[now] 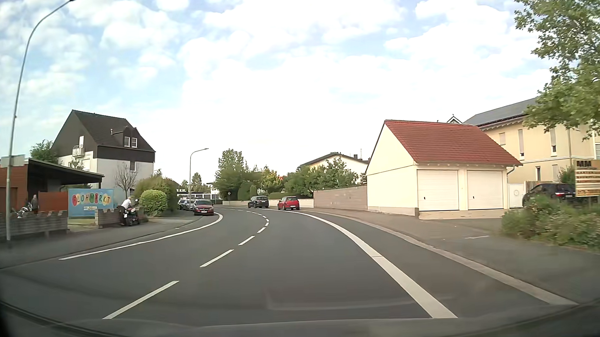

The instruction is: Follow the waypoints while adhering to traffic rules and regulations

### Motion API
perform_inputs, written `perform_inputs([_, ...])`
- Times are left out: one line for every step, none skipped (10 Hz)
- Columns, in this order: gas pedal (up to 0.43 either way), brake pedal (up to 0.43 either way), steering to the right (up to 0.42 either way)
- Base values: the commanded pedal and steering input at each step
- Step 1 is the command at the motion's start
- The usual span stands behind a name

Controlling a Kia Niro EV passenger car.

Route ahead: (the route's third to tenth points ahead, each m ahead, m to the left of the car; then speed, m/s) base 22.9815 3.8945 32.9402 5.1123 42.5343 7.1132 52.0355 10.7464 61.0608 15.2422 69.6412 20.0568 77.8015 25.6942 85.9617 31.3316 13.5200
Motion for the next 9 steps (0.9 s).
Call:
perform_inputs([0.067,0.030,-0.018])
perform_inputs([0.067,0.030,-0.018])
perform_inputs([0.067,0.030,-0.020])
perform_inputs([0.067,0.030,-0.023])
perform_inputs([0.067,0.030,-0.026])
perform_inputs([0.067,0.030,-0.027])
perform_inputs([0.067,0.030,-0.028])
perform_inputs([0.067,0.030,-0.030])
perform_inputs([0.067,0.030,-0.031])
